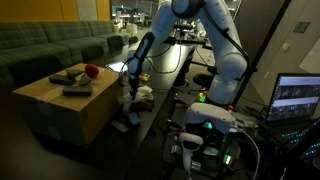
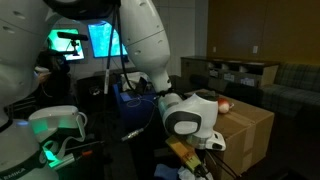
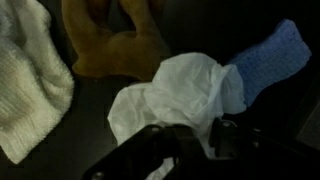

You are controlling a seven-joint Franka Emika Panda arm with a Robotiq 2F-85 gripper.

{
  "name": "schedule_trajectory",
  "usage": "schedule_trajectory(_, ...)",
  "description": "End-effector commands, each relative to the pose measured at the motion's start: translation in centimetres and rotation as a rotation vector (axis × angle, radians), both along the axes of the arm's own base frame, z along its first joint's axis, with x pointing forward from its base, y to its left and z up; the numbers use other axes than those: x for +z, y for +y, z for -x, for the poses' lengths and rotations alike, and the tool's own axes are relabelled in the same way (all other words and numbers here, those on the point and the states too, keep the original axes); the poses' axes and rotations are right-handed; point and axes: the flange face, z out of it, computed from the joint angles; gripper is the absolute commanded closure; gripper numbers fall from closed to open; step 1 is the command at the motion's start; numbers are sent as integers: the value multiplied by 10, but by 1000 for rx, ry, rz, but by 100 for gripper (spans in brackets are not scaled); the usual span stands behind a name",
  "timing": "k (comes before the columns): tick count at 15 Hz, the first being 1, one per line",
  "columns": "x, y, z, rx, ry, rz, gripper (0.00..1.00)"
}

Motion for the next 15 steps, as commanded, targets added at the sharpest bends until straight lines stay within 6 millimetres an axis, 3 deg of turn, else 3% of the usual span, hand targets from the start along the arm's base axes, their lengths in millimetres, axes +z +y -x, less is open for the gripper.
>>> schedule_trajectory(1,6,-1,-1,46,-40,-27,45)
schedule_trajectory(7,10,0,4,61,-63,-36,1)
schedule_trajectory(15,28,-8,48,1,-96,10,1)
